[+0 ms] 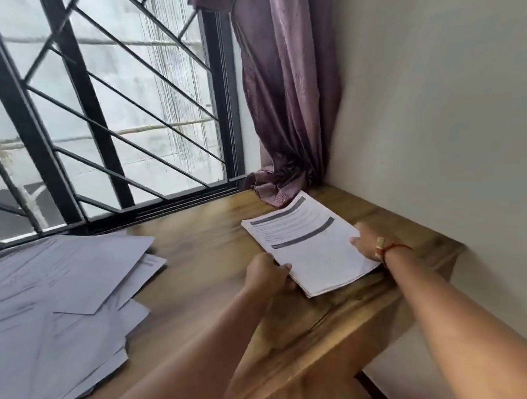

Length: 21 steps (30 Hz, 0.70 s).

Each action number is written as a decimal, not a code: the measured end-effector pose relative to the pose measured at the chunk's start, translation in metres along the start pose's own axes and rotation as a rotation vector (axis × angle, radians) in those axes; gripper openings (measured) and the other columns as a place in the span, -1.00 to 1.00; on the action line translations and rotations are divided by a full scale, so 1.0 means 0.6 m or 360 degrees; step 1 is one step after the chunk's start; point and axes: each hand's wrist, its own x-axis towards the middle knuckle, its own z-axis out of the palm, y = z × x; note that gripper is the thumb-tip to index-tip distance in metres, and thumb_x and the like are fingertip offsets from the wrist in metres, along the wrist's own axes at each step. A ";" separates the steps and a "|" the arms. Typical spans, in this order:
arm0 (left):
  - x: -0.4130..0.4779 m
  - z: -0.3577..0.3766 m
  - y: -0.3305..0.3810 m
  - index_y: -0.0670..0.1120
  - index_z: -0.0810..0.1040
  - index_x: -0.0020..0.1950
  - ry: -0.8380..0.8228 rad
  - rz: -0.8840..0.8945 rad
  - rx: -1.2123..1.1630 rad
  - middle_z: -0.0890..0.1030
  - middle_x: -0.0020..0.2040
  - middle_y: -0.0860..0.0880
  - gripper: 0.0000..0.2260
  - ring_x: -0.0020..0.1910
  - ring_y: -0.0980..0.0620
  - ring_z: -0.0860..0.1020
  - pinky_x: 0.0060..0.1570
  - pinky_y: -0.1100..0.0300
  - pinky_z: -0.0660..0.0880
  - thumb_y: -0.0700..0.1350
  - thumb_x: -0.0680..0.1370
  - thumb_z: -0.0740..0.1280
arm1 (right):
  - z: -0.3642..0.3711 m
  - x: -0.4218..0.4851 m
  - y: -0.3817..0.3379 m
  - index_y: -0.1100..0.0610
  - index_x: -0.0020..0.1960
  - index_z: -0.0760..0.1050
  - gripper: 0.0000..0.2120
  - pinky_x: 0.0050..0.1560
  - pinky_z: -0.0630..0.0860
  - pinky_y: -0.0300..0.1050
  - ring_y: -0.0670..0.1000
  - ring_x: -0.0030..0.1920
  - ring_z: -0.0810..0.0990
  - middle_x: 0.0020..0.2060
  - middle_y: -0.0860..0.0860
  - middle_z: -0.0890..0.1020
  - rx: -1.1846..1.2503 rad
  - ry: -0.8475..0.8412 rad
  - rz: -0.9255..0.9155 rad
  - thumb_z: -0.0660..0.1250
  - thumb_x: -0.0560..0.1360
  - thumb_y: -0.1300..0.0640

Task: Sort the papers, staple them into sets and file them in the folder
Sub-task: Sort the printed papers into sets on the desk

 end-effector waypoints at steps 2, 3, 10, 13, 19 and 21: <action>0.009 0.004 -0.004 -0.15 0.54 -0.12 0.0003 -0.0007 -0.0006 0.61 -0.17 -0.09 -0.90 -0.41 0.01 0.63 -0.09 -0.08 0.67 -0.31 0.55 0.40 | -0.001 0.012 0.007 0.15 0.27 0.50 -0.64 0.22 0.47 -0.04 0.17 0.21 0.56 0.22 0.15 0.59 -0.0099 0.0007 -0.0030 0.31 0.57 -0.04; 0.009 0.004 -0.004 -0.17 0.55 -0.10 -0.0004 0.0002 -0.0024 0.62 -0.17 -0.09 -0.91 -0.40 0.00 0.64 -0.09 -0.06 0.67 -0.31 0.54 0.42 | 0.000 0.016 0.009 0.15 0.26 0.51 -0.64 0.22 0.47 -0.03 0.17 0.20 0.56 0.22 0.14 0.60 -0.0133 0.0006 -0.0044 0.32 0.57 -0.05; -0.001 -0.006 -0.003 -0.08 0.59 -0.08 0.0055 0.0028 0.0125 0.69 -0.13 -0.18 -0.84 -0.24 -0.14 0.70 -0.10 -0.11 0.67 -0.09 0.43 0.52 | 0.003 -0.005 -0.012 0.07 0.31 0.47 -0.55 0.26 0.46 0.06 0.19 0.31 0.47 0.33 0.16 0.48 -0.0389 0.0167 -0.0009 0.27 0.55 -0.20; -0.041 -0.029 0.018 -0.05 0.50 -0.10 0.0168 0.0211 0.0427 0.63 -0.24 0.00 -0.87 -0.21 -0.08 0.63 -0.18 0.13 0.58 -0.11 0.53 0.44 | 0.006 -0.039 -0.041 0.03 0.34 0.44 -0.41 0.20 0.44 0.06 0.20 0.30 0.43 0.31 0.15 0.48 -0.0434 0.0275 -0.0069 0.25 0.49 -0.35; -0.093 -0.127 0.028 -0.13 0.43 0.33 0.0314 0.0633 0.1271 0.60 0.18 -0.13 -0.61 0.15 -0.13 0.56 0.08 0.02 0.51 -0.01 0.57 0.40 | 0.019 -0.120 -0.161 0.07 0.35 0.44 -0.28 0.19 0.46 0.07 0.22 0.22 0.47 0.22 0.16 0.54 -0.0332 0.0464 -0.0382 0.14 0.45 -0.45; -0.109 -0.169 0.025 -0.12 0.39 0.40 0.0351 0.0705 0.1494 0.52 0.29 -0.12 -0.51 0.27 -0.14 0.48 0.19 -0.01 0.48 0.08 0.56 0.40 | 0.026 -0.151 -0.216 0.06 0.38 0.43 -0.27 0.18 0.47 0.07 0.23 0.22 0.47 0.23 0.17 0.53 -0.0252 0.0507 -0.0496 0.11 0.46 -0.45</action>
